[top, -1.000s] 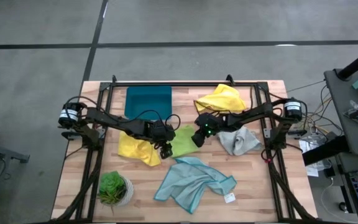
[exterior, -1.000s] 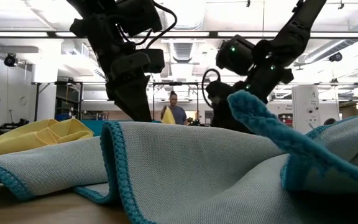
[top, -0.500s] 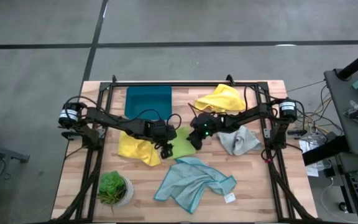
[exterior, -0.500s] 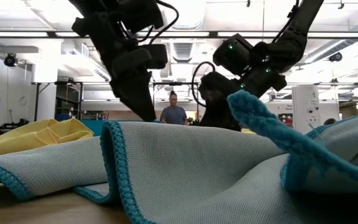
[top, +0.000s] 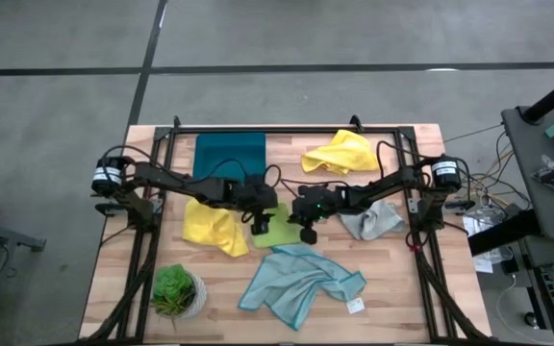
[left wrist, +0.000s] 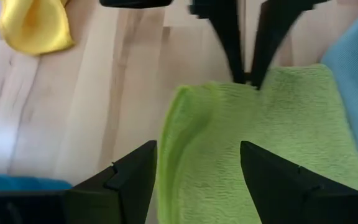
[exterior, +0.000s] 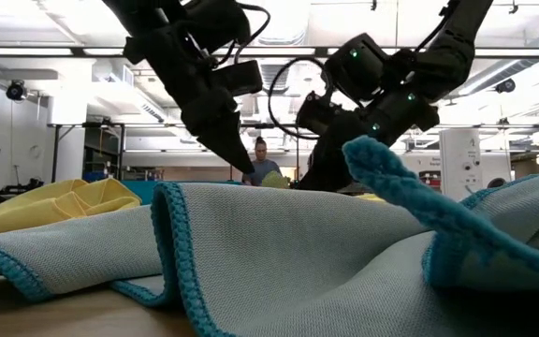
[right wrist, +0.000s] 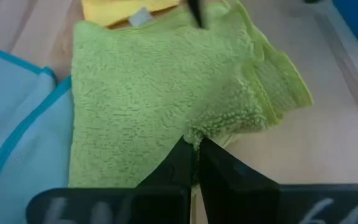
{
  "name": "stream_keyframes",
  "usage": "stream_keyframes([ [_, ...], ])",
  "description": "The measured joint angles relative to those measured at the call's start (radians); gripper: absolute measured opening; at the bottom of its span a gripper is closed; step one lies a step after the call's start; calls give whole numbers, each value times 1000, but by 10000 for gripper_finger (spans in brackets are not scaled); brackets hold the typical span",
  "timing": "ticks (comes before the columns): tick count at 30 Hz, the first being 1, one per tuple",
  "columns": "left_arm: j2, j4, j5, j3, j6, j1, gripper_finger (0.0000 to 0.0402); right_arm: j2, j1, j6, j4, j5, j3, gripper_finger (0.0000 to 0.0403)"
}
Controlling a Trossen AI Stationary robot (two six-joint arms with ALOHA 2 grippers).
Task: Fold microfiber towels
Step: Put the green microfiber towel into the blue bin
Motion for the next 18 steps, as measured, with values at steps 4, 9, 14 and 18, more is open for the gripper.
stream_keyframes([
  [4, 0, 11, 21, 0, 54, 23, 215, -2, 14, -46, 0, 25, 0, 9],
  [9, 35, 48, 64, -1, 101, 52, 215, -4, 15, -56, 0, 30, 0, 9],
  [14, 111, 82, 108, -2, 108, 72, 215, -5, 15, -59, 0, 30, 6, 9],
  [18, 154, 103, 135, -1, 110, 73, 215, -9, 15, -59, 0, 29, 6, 9],
])
